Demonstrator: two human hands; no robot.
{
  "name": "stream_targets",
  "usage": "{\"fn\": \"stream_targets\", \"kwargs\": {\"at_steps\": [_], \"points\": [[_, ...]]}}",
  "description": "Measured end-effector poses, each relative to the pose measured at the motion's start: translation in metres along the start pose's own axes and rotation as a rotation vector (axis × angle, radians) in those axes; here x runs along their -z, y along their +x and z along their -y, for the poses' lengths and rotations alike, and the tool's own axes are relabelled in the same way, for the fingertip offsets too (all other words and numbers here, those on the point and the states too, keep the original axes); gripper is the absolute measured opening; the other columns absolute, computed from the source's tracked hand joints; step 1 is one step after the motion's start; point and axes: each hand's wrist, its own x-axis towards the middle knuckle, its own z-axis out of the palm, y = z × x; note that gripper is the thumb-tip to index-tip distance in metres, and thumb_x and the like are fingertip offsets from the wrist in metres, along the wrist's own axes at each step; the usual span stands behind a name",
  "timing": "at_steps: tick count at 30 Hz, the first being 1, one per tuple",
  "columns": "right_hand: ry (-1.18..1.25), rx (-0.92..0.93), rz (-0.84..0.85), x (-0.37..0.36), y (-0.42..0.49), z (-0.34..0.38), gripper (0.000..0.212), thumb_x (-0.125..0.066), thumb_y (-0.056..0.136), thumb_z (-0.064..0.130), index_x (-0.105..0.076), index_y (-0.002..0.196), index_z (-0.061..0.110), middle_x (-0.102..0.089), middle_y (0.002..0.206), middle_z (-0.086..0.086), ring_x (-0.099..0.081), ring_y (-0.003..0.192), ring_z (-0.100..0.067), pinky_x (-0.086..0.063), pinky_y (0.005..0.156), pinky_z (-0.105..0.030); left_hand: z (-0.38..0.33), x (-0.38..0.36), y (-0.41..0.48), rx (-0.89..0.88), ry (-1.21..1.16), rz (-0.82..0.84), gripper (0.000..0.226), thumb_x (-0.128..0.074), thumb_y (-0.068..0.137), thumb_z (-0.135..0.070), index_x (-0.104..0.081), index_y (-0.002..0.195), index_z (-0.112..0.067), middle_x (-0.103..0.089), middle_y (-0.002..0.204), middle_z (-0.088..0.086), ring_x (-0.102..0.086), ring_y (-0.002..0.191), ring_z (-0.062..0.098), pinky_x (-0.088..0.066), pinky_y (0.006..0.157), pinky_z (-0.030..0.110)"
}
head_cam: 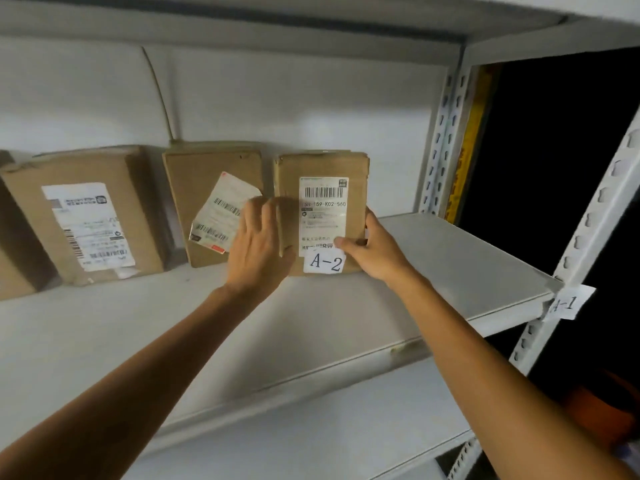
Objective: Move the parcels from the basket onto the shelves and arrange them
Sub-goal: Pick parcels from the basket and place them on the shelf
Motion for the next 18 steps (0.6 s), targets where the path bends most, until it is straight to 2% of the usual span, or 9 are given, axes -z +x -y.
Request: {"fn": "stream_targets", "kwargs": {"at_steps": [2, 4, 6, 8, 12, 15, 18], "points": [[-0.034, 0.016, -0.004, -0.006, 0.019, -0.006, 0.062, -0.070, 0.088, 0.016, -0.040, 0.141, 0.026, -0.060, 0.114, 0.014, -0.057, 0.098, -0.004, -0.038, 0.063, 0.005, 0.011, -0.006, 0.008, -0.139, 0.194, -0.055, 0.081, -0.081, 0.064, -0.012, -0.040, 0.135, -0.008, -0.041, 0.131, 0.027, -0.037, 0.116, 0.040, -0.043, 0.096, 0.051], [-0.094, 0.022, 0.005, -0.013, 0.039, -0.010, 0.062, -0.070, 0.088, 0.021, -0.040, 0.142, 0.026, -0.059, 0.111, 0.015, -0.054, 0.093, -0.003, -0.037, 0.064, 0.003, 0.021, -0.011, 0.018, -0.344, 0.371, -0.044, 0.075, -0.080, 0.067, -0.010, -0.051, 0.135, -0.009, -0.042, 0.137, 0.028, -0.034, 0.126, 0.043, -0.034, 0.105, 0.054], [-0.158, -0.004, 0.014, -0.020, 0.058, -0.011, 0.052, -0.069, 0.089, 0.027, -0.045, 0.134, 0.022, -0.063, 0.111, 0.009, -0.058, 0.096, -0.011, -0.043, 0.074, -0.012, 0.027, -0.017, 0.029, -0.452, 0.507, 0.049, 0.062, -0.078, 0.071, -0.010, -0.059, 0.130, -0.010, -0.042, 0.142, 0.026, -0.034, 0.135, 0.043, -0.020, 0.111, 0.052], [-0.216, -0.051, -0.016, -0.031, 0.074, -0.012, 0.038, -0.067, 0.090, 0.031, -0.049, 0.119, 0.016, -0.065, 0.106, 0.001, -0.063, 0.098, -0.022, -0.045, 0.076, -0.028, 0.029, -0.023, 0.039, -0.427, 0.593, 0.152, 0.055, -0.076, 0.075, -0.013, -0.061, 0.128, -0.012, -0.038, 0.147, 0.022, -0.027, 0.141, 0.040, -0.012, 0.111, 0.049], [-0.271, -0.075, -0.103, -0.046, 0.086, -0.015, 0.032, -0.067, 0.089, 0.035, -0.046, 0.102, 0.015, -0.067, 0.103, -0.004, -0.064, 0.096, -0.028, -0.042, 0.073, -0.030, 0.035, -0.031, 0.047, -0.353, 0.670, 0.207, 0.049, -0.072, 0.077, -0.021, -0.064, 0.125, -0.018, -0.036, 0.150, 0.016, -0.022, 0.143, 0.036, -0.008, 0.106, 0.048], [-0.260, -0.093, -0.106, -0.048, 0.083, -0.015, 0.034, -0.067, 0.090, 0.036, -0.049, 0.108, 0.013, -0.068, 0.107, -0.004, -0.065, 0.098, -0.029, -0.051, 0.081, -0.036, 0.035, -0.031, 0.045, -0.373, 0.719, 0.238, 0.051, -0.065, 0.081, -0.027, -0.058, 0.131, -0.021, -0.028, 0.154, 0.017, -0.015, 0.146, 0.035, -0.002, 0.110, 0.044], [-0.287, -0.116, -0.085, -0.047, 0.076, -0.007, 0.034, -0.066, 0.090, 0.030, -0.048, 0.113, 0.012, -0.066, 0.112, -0.005, -0.063, 0.102, -0.029, -0.045, 0.077, -0.031, 0.028, -0.030, 0.043, -0.357, 0.648, 0.295, 0.053, -0.057, 0.085, -0.031, -0.050, 0.136, -0.023, -0.012, 0.159, 0.017, -0.002, 0.147, 0.034, 0.000, 0.114, 0.040]]}}
